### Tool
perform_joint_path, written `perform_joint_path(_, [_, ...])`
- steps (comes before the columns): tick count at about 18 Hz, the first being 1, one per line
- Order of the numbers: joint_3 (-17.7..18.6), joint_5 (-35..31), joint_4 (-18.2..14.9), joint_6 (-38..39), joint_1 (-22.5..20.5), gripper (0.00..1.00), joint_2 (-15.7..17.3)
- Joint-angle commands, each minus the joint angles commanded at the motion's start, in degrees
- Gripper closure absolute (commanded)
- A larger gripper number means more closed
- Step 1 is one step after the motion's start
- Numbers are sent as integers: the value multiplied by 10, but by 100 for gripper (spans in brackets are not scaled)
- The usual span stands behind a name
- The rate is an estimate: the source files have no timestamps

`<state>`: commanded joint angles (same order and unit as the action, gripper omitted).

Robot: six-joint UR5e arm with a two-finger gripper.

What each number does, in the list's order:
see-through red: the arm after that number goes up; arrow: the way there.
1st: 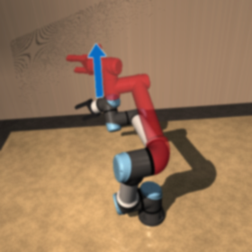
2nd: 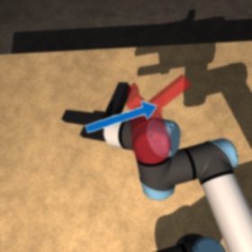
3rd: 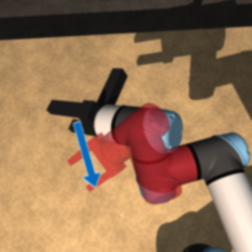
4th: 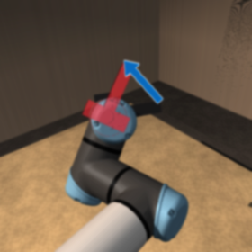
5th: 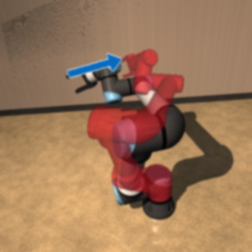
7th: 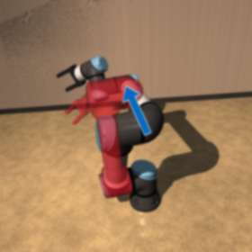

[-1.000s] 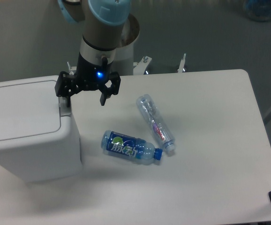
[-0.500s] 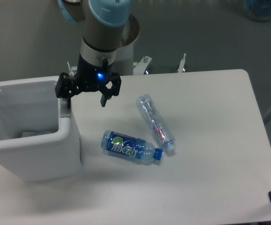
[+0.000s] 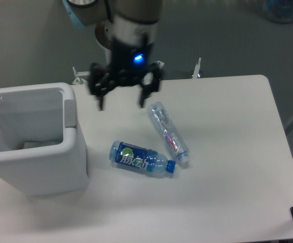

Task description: Open the trash can

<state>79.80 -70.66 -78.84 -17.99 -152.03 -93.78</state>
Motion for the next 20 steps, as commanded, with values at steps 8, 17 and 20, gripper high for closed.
perform_joint_path(8, [50, -128, 26, -346, -125, 0, -42])
perform_joint_path(17, [77, -140, 96, -614, -213, 0, -112])
perform_joint_path(20, [88, -139, 103, -628, -213, 0, -113])
